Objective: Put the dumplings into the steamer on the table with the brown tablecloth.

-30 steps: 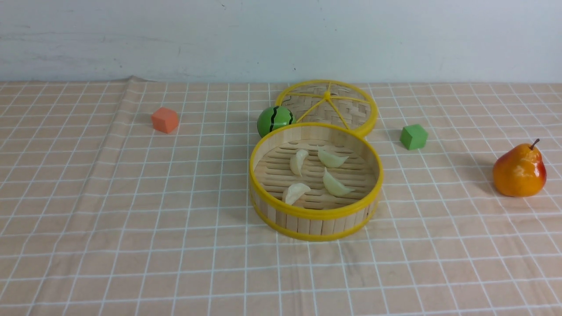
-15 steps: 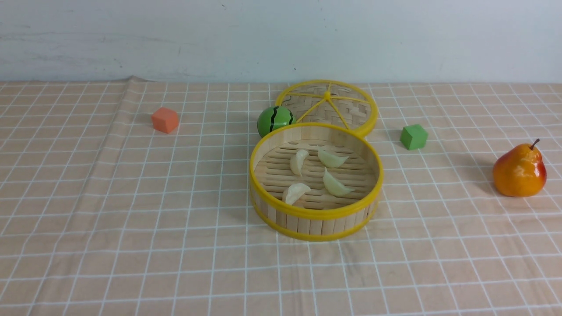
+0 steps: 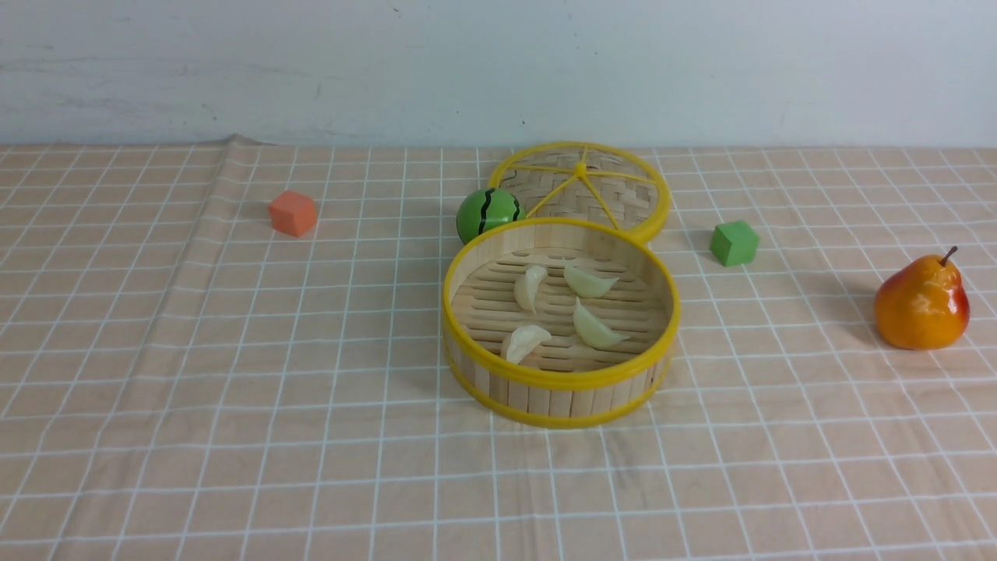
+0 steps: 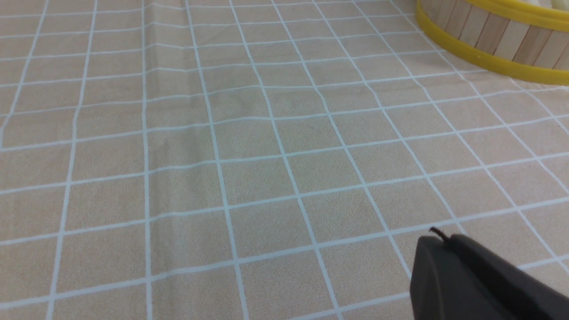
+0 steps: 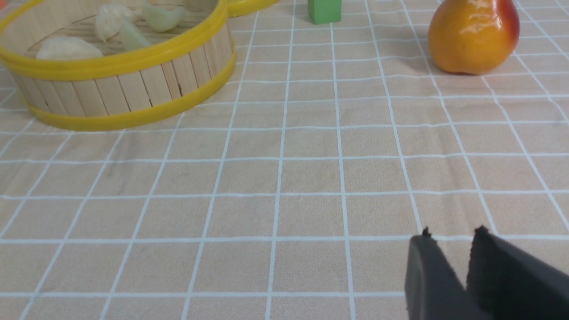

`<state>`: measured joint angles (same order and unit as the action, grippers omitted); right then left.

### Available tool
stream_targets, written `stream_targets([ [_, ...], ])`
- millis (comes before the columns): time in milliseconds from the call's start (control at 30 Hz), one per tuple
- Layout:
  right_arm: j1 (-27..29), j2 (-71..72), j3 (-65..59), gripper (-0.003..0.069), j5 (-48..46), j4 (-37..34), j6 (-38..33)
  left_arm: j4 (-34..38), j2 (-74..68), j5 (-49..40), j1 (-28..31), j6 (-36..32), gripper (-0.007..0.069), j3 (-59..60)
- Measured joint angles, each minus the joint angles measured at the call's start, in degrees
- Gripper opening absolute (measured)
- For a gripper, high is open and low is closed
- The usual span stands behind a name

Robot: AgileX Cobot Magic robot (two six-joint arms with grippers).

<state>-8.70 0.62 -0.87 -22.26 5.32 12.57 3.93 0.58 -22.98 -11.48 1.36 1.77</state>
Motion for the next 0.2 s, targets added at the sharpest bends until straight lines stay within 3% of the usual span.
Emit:
stream_targets([
  [200, 0.0, 0.0, 0.0, 0.0159, 0.0, 0.0, 0.1, 0.0, 0.0, 0.0, 0.0, 0.0, -0.0011, 0.0],
])
